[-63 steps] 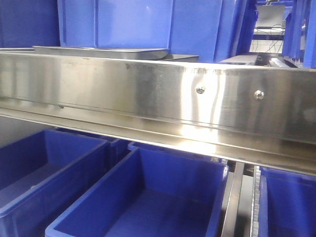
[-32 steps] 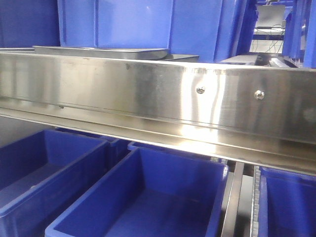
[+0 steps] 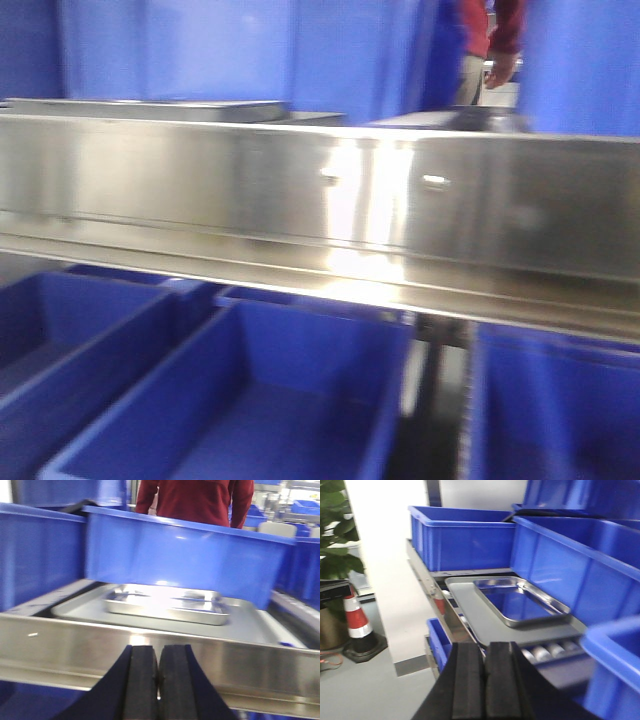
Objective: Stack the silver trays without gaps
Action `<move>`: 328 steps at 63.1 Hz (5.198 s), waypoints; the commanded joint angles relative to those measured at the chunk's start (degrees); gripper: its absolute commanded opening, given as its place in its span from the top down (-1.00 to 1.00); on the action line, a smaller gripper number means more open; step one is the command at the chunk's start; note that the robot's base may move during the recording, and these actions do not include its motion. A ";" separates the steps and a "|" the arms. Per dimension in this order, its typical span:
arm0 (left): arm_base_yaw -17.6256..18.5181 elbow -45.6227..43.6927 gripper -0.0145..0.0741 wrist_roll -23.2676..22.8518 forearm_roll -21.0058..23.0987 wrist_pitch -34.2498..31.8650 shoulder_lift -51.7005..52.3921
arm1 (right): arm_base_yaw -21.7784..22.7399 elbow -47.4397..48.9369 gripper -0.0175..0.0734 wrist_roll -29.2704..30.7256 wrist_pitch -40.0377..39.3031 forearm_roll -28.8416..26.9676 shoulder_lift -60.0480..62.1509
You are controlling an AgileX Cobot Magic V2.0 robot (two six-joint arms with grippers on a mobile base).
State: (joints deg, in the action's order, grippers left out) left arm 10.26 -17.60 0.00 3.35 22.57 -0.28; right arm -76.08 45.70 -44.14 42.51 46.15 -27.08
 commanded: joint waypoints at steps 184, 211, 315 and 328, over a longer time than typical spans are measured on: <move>0.17 0.09 0.69 0.00 -0.02 -1.07 0.28 | 78.21 -45.70 0.77 -2.32 -47.37 1.42 27.08; 0.17 0.09 0.69 0.00 -0.02 -1.07 0.28 | 78.21 -45.70 0.77 12.07 -46.45 -12.24 27.08; 0.17 0.09 0.69 0.00 -0.02 -1.07 0.28 | 75.37 -45.70 0.77 46.97 -43.07 -42.44 27.08; 0.17 0.09 0.69 0.00 -2.38 -1.07 0.28 | 75.37 -45.70 0.77 46.97 -43.07 -42.44 27.08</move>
State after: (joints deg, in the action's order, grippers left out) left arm 10.26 -17.60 0.00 2.63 22.35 -0.15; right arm -0.67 0.00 2.40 0.89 3.76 -0.22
